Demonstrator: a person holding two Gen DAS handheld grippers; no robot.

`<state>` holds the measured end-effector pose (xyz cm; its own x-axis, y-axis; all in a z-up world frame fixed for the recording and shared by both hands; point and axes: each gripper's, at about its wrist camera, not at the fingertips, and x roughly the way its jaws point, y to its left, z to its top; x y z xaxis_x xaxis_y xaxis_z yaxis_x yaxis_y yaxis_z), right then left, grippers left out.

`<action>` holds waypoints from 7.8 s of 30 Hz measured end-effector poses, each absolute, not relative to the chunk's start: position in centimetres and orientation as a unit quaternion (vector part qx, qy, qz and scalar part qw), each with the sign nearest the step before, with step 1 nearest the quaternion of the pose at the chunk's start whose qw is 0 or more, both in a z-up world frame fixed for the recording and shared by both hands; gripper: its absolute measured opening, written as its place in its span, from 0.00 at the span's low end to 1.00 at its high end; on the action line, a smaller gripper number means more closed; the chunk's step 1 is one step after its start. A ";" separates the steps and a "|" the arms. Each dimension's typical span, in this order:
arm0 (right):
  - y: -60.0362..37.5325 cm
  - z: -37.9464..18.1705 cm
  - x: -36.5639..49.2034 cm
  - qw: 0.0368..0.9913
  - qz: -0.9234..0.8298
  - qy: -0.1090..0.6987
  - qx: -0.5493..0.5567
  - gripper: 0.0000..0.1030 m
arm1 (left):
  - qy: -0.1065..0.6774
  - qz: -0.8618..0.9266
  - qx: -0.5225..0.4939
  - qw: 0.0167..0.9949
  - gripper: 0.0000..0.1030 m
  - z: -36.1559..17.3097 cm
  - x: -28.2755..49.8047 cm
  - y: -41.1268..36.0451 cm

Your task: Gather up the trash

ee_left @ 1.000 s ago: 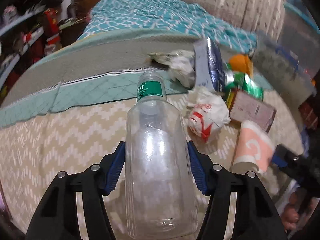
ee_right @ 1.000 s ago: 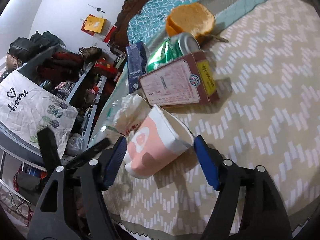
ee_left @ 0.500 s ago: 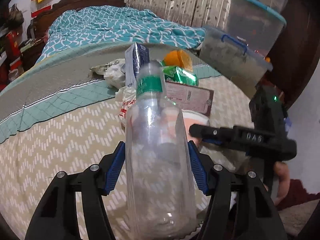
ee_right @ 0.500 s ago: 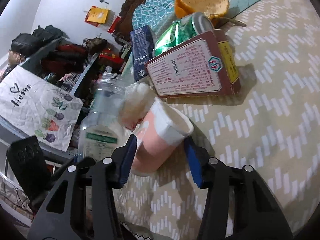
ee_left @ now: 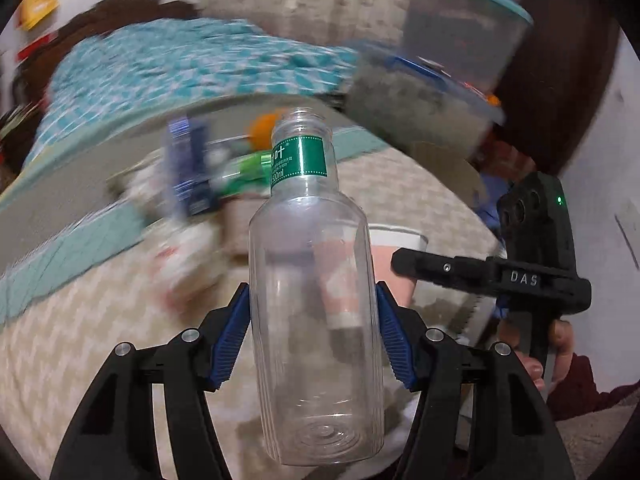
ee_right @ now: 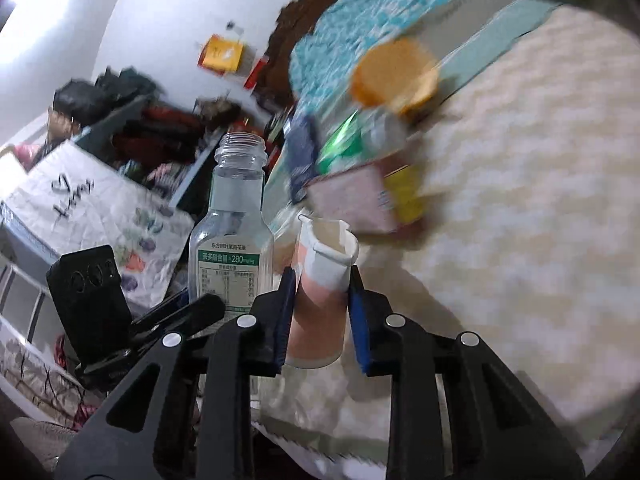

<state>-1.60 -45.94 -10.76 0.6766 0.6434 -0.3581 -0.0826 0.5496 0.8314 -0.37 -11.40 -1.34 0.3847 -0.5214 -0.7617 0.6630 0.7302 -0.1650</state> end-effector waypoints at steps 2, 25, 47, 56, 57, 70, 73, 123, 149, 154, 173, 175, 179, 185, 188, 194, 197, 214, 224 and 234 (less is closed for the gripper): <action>-49.0 -10.7 -3.0 0.823 0.191 0.311 0.435 0.28 | 0.425 -0.385 0.107 0.812 0.56 -1.4 -0.2 -15.0; -70.8 -10.4 -7.5 0.855 -0.186 0.161 0.456 0.78 | 0.446 -0.477 0.150 0.743 0.81 -2.2 8.8 -45.6; -47.3 -9.8 5.6 0.883 0.067 0.320 0.337 0.47 | 0.435 -0.060 -0.014 0.898 0.82 -4.8 6.7 2.0; -43.4 -8.9 6.3 0.916 0.096 0.319 0.223 0.51 | 0.375 0.081 0.063 0.921 0.82 -7.1 6.7 1.1; -43.3 -9.0 6.3 0.915 0.103 0.322 0.222 0.52 | 0.373 0.086 0.069 0.921 0.82 -7.0 6.9 0.8; -43.0 -10.7 7.7 0.877 0.163 0.366 0.265 0.62 | 0.433 0.109 0.003 0.895 0.88 -8.6 8.6 2.3; -41.1 -9.7 6.8 0.877 0.244 0.349 0.221 0.62 | 0.434 0.104 -0.021 0.895 0.88 -8.8 7.9 3.1; -35.8 -9.5 2.2 0.869 0.273 0.381 0.162 0.26 | 0.443 -0.143 0.049 0.884 0.65 -7.4 6.5 -9.2; -65.8 -11.6 -5.1 0.875 -0.055 0.240 0.417 0.24 | 0.460 -0.479 0.061 0.745 0.35 -6.5 7.1 -40.0; -68.6 -12.4 -4.8 0.860 -0.130 0.244 0.428 0.30 | 0.478 -0.495 0.050 0.724 0.73 -6.9 8.5 -45.5; -60.1 -9.1 3.1 0.879 0.036 0.275 0.387 0.60 | 0.457 -0.441 -0.001 0.773 0.80 -5.5 7.4 -26.5; -58.2 -9.1 6.6 0.869 0.070 0.302 0.387 0.60 | 0.452 -0.411 -0.011 0.792 0.80 -5.8 7.8 -23.3; -54.1 -10.0 13.3 0.853 0.106 0.352 0.370 0.57 | 0.474 -0.342 -0.060 0.809 0.79 -6.6 10.1 -18.3; -45.7 -11.3 13.7 0.809 0.224 0.422 0.344 0.47 | 0.455 -0.311 -0.093 0.829 0.80 -5.6 10.3 -12.7; -42.9 -9.7 11.9 0.832 0.244 0.416 0.274 0.47 | 0.445 -0.301 -0.103 0.837 0.80 -5.4 10.1 -10.3; -45.0 -5.6 16.0 0.899 0.133 0.353 0.222 0.53 | 0.460 -0.290 -0.132 0.829 0.80 -6.4 10.2 -8.2; -44.6 -5.1 19.6 0.903 0.101 0.360 0.214 0.56 | 0.465 -0.292 -0.127 0.826 0.80 -6.7 9.6 -8.3; -45.2 -3.6 20.3 0.820 0.260 0.442 0.254 0.10 | 0.476 -0.306 -0.114 0.817 0.80 -6.9 9.3 -9.8; -44.2 -1.6 6.6 0.858 0.299 0.342 0.238 0.09 | 0.469 -0.337 -0.096 0.811 0.80 -6.0 7.4 -11.4; -38.3 -8.5 2.5 0.818 0.328 0.420 0.216 0.26 | 0.469 -0.324 -0.091 0.817 0.81 -5.7 6.2 -9.8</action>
<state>2.45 -38.31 -8.45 0.4324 0.7173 -0.5463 -0.3550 0.6924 0.6281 6.16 -9.77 -5.70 0.3504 -0.6150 -0.7064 0.4435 0.7733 -0.4532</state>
